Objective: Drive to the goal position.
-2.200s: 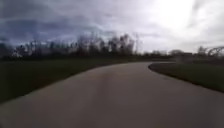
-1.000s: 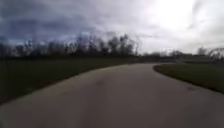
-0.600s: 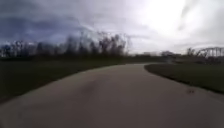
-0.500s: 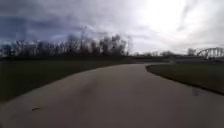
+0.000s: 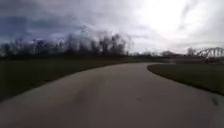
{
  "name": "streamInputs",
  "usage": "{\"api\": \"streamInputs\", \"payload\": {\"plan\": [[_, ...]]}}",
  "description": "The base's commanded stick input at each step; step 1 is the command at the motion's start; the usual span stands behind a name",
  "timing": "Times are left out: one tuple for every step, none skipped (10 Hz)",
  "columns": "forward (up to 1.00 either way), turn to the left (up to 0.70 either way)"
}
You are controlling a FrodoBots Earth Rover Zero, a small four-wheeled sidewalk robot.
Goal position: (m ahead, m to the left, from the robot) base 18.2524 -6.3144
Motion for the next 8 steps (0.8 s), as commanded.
{"api": "streamInputs", "payload": {"plan": [[1.00,0.00],[1.00,0.00],[1.00,0.00],[1.00,0.00],[1.00,0.00],[1.00,0.00],[1.00,0.00],[1.00,-0.04]]}}
